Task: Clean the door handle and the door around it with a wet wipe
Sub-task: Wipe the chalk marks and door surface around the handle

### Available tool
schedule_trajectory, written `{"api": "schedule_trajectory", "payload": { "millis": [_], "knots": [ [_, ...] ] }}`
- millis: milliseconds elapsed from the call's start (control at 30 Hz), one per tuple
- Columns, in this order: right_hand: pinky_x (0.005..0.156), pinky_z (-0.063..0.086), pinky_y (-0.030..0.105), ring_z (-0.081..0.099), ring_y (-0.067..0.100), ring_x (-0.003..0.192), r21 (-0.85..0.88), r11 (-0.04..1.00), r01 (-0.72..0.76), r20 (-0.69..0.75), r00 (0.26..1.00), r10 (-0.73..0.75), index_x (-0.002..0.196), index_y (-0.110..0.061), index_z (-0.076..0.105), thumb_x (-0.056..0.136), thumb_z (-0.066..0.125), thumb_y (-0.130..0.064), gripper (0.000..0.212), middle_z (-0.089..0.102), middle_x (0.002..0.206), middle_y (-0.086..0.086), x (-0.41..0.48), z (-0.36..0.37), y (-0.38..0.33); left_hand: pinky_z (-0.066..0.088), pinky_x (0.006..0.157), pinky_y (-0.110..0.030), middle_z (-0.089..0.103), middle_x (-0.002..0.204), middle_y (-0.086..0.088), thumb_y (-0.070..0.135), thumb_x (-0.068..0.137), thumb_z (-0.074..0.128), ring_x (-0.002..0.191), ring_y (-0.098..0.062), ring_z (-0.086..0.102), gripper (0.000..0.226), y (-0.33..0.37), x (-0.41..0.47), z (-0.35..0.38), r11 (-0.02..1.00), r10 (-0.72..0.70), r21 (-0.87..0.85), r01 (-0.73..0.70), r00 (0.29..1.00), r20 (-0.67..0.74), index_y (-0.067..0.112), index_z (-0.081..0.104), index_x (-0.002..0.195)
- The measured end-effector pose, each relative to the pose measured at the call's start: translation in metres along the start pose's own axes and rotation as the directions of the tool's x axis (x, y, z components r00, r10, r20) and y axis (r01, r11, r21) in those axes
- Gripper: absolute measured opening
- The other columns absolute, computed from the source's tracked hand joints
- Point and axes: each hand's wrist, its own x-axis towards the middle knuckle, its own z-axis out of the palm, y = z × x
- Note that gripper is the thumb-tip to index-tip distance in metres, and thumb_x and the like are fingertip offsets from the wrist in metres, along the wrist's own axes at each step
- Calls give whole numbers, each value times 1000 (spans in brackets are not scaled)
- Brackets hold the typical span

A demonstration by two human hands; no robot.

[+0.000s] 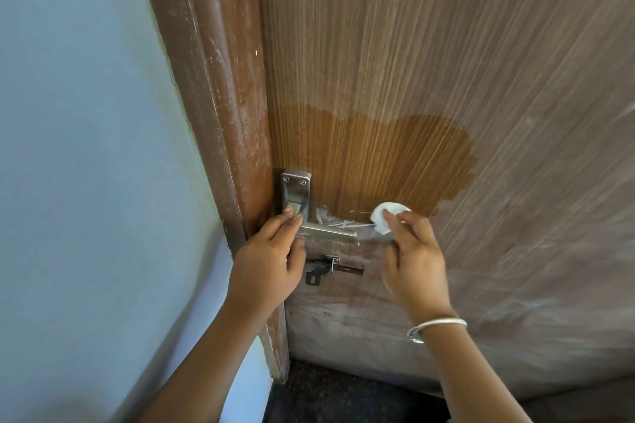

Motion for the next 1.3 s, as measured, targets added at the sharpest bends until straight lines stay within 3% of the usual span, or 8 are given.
{"api": "schedule_trajectory", "payload": {
  "millis": [133,233,400,633,733,833,967,1300],
  "knots": [
    [71,45,24,56,27,101,-107,994,6,-192,981,-27,119,-1,60,81,46,-9,41,51,115,19,-11,0,24,57,67,-30,68,111,-15,11,78,64,88,-25,70,32,1,1,2,1000,2,-11,-2,1000,-23,0,68,108],
    [77,49,33,45,32,113,-148,989,-14,-189,982,-14,129,2,47,75,62,-2,56,36,129,19,-18,13,24,57,67,-30,68,110,-16,12,77,64,89,-26,70,33,2,1,3,1000,2,-13,-3,1000,-31,-1,68,107],
    [110,24,53,27,38,131,-403,908,114,48,994,-103,136,1,37,68,74,-14,80,38,142,22,-24,37,20,56,68,-31,68,110,-16,12,76,64,91,-27,69,34,3,1,3,1000,-2,1,3,1000,-31,-1,68,107],
    [111,11,55,25,23,139,-452,794,406,331,903,-274,134,-16,48,79,54,-20,55,28,152,3,-20,60,3,58,66,-35,68,109,-18,10,76,63,91,-30,69,33,2,1,3,1000,7,12,-7,1000,-20,-2,67,107],
    [111,6,54,20,21,139,-475,795,377,293,920,-261,123,-16,56,81,56,-20,42,22,152,1,-21,60,6,57,66,-34,68,110,-18,8,76,65,92,-31,69,34,1,1,2,1000,11,11,-11,1000,-14,-1,67,108],
    [112,2,53,17,24,138,-530,829,179,188,978,-91,139,-7,34,74,72,-24,78,23,151,6,-29,56,20,55,70,-32,68,110,-18,4,75,69,92,-30,69,34,-1,0,4,1000,9,1,-9,1000,-15,-1,67,108],
    [112,10,56,14,32,138,-556,831,-25,72,994,78,141,1,21,83,52,-41,78,30,147,24,-40,48,38,54,72,-32,68,109,-18,6,75,66,93,-29,68,33,-1,0,5,1000,11,1,-11,999,-40,-1,67,107],
    [112,15,55,23,34,138,-504,856,115,280,959,36,142,1,23,61,76,-24,100,21,150,18,-63,67,38,57,68,-35,68,109,-17,8,75,61,92,-29,69,33,-1,0,5,1000,4,6,-4,999,-34,0,68,107]
  ]
}}
